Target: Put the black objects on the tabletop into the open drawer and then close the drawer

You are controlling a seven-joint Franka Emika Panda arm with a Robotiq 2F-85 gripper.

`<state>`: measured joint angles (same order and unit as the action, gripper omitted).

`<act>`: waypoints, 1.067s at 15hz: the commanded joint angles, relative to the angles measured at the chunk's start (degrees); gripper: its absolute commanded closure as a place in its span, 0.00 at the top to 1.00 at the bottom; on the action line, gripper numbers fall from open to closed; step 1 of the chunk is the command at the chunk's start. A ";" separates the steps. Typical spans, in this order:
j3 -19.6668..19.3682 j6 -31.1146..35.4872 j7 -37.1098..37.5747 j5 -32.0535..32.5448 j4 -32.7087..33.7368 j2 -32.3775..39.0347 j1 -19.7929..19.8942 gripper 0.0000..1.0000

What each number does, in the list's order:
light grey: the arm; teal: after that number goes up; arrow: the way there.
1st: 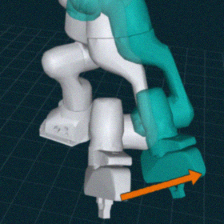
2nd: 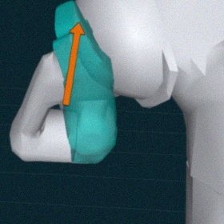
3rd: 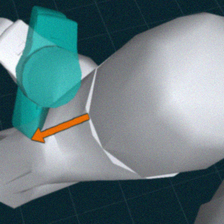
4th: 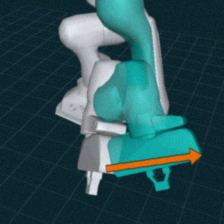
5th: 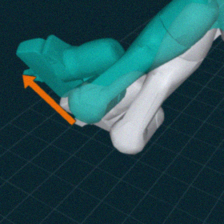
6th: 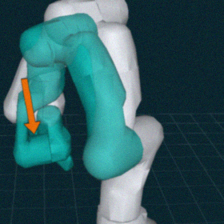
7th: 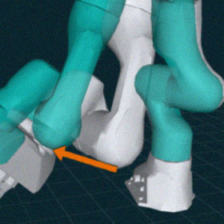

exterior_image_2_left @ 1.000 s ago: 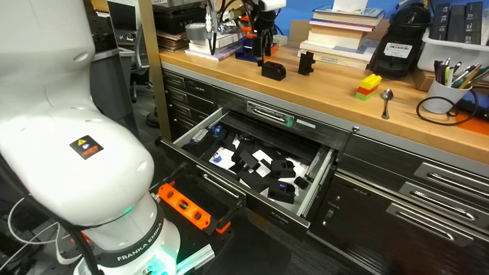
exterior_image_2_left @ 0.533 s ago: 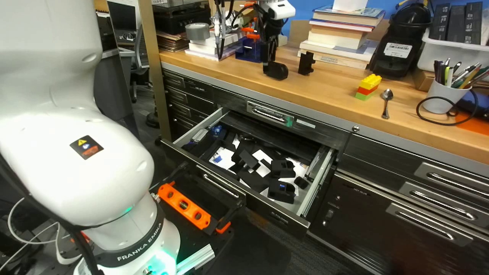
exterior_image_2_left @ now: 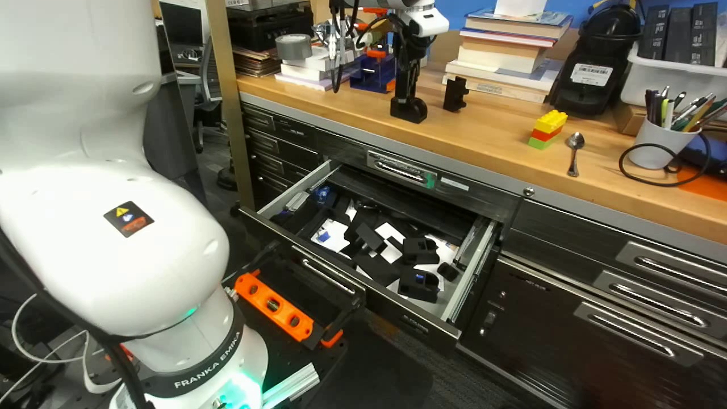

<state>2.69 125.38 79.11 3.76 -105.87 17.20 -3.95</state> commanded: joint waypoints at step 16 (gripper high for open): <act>-2.28 0.69 -4.14 -2.29 -2.64 -1.47 -0.13 0.31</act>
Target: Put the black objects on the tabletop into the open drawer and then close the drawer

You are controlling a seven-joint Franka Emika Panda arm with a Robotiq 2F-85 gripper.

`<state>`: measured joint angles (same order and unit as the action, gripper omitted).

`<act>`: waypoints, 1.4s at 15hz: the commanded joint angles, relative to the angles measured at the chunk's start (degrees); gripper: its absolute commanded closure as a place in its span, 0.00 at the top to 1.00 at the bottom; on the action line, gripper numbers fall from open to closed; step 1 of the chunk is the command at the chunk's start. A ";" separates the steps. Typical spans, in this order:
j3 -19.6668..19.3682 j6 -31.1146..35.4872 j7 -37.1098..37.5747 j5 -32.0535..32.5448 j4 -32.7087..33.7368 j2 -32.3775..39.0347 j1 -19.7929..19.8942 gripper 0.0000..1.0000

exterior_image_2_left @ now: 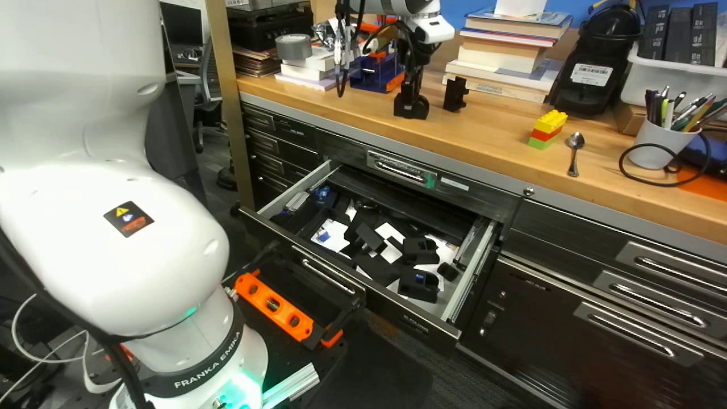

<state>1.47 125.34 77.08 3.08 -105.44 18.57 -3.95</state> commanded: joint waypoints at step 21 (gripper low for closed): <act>-4.24 20.22 -28.07 -18.13 -41.55 -23.76 7.20 0.31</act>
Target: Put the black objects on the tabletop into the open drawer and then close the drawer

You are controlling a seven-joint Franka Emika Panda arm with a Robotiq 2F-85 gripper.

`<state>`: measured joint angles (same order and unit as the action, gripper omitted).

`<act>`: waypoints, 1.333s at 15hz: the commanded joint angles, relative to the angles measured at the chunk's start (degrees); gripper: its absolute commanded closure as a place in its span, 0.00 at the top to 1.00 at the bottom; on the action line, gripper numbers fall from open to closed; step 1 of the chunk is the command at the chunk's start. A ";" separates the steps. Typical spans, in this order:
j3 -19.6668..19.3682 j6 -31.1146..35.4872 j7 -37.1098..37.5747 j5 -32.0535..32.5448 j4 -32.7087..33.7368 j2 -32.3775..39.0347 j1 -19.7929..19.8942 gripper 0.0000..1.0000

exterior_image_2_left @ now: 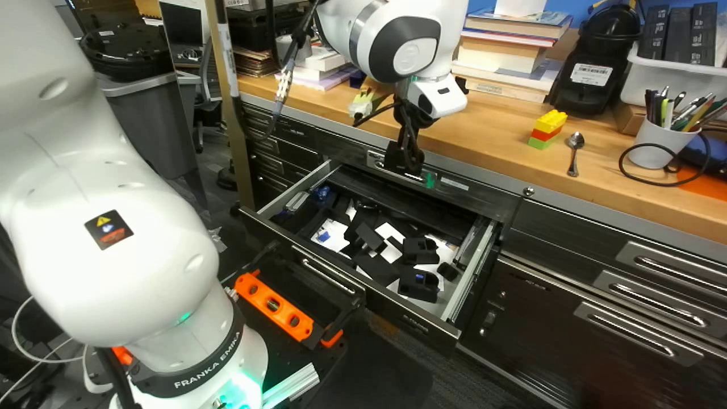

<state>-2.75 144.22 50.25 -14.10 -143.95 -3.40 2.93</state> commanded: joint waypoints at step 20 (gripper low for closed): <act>1.98 11.72 -14.18 -17.71 3.71 22.03 0.76 0.31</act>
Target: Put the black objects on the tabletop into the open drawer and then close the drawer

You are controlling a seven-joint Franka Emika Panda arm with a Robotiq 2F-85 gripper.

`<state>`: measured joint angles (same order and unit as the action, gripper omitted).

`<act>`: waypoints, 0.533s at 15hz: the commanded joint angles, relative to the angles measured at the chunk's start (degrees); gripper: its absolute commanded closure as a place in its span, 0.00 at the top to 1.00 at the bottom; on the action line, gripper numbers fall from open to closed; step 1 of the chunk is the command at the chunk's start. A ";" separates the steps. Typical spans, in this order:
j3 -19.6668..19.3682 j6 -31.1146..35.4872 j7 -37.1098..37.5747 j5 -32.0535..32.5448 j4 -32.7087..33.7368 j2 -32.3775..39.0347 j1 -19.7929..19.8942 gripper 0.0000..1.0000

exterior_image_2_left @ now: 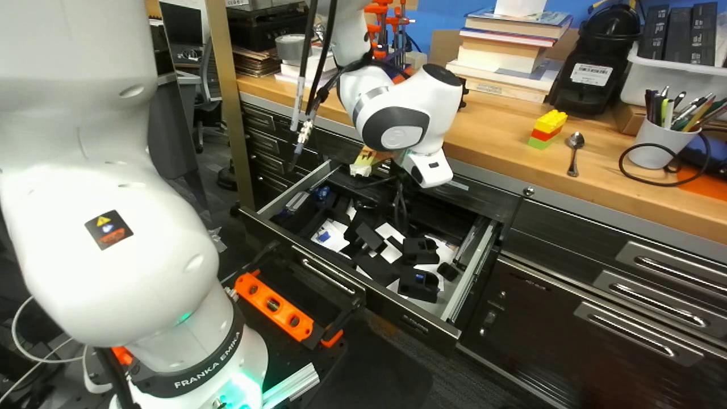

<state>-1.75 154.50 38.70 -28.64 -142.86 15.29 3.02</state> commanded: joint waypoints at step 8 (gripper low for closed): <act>0.50 1.72 -2.60 -5.01 2.81 5.20 0.97 0.31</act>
<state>-1.61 155.00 37.49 -31.43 -140.44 20.19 3.40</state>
